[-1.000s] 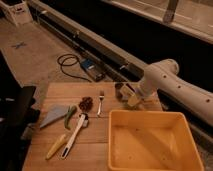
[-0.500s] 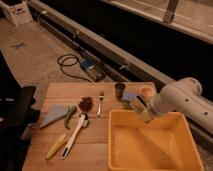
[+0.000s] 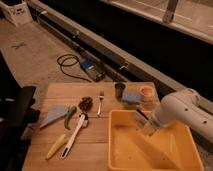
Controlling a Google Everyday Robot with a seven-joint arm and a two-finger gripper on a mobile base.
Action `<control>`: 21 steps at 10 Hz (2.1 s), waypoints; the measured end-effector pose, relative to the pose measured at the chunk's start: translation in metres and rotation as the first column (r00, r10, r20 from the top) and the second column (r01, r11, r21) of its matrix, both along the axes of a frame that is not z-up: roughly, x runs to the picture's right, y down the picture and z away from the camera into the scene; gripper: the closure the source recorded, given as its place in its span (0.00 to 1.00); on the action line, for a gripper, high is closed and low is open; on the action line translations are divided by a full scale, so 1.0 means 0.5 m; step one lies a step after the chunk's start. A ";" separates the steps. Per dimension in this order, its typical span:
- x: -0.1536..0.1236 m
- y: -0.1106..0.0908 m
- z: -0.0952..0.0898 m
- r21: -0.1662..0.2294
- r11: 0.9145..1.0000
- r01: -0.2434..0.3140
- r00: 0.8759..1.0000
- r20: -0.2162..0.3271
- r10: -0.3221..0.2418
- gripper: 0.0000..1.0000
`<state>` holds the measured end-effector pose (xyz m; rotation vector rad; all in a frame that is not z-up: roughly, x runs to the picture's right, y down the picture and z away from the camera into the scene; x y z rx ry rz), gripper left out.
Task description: Wipe tray with eraser
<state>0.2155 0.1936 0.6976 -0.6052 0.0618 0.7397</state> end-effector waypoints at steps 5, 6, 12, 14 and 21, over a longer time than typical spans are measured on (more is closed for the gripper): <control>-0.002 0.046 0.015 -0.069 0.986 0.149 0.987 0.063 -0.145 1.00; -0.002 0.046 0.015 -0.069 0.986 0.150 0.987 0.063 -0.145 1.00; -0.005 0.091 0.035 -0.109 0.986 0.124 0.988 0.101 -0.113 1.00; -0.009 0.133 0.064 -0.152 0.983 0.106 0.986 0.140 -0.085 1.00; 0.018 0.201 0.110 -0.261 0.963 0.070 0.993 0.111 -0.042 1.00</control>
